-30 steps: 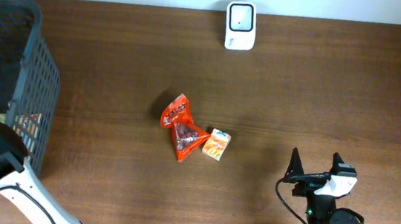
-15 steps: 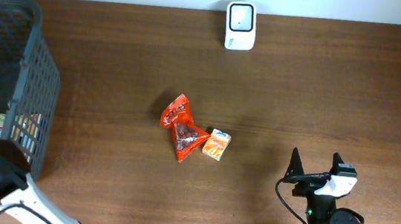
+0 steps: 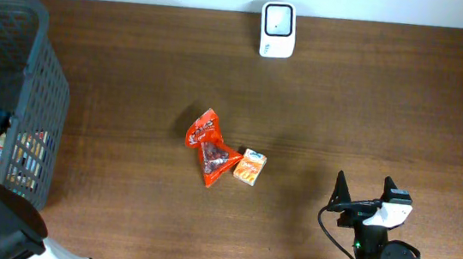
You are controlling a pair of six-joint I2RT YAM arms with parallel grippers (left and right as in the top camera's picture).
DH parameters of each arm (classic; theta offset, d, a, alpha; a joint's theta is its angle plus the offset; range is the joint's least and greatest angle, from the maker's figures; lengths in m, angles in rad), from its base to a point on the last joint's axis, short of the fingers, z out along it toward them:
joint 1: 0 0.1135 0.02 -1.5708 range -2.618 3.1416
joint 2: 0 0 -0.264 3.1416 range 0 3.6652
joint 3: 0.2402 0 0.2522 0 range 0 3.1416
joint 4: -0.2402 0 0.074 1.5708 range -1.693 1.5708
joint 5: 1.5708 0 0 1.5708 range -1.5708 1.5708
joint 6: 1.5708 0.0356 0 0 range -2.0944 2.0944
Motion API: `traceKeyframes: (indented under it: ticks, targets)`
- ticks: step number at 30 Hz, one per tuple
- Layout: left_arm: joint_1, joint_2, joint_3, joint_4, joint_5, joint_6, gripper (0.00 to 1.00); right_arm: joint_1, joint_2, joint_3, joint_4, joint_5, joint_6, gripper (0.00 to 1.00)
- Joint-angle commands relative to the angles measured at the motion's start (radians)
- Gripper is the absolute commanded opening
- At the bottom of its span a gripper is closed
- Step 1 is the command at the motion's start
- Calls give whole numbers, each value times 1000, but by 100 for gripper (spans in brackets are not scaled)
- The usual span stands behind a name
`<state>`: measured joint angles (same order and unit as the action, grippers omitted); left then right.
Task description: Scan the item barcode
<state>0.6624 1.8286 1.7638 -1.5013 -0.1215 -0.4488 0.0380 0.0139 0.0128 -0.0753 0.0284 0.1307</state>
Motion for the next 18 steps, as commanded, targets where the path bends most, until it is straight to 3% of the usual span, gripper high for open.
traceKeyframes:
  ticks: [1,6,8,15,18]
  targets:
    - [4,-32,-10,-35,-26,-6,30,-6,-5,-7,-4,9,-3,98]
    - [120,-167,-10,-93,-35,-89,23,-6,-5,-7,-4,9,-3,98]
    - [178,-202,-10,-171,-33,-148,0,-6,-5,-7,-4,9,-3,98]
    - [243,-301,-19,-187,-44,-152,0,-6,-5,-7,-4,9,-3,98]
    - [284,-386,-115,-187,-97,-249,0,-6,-5,-7,-4,9,-3,98]
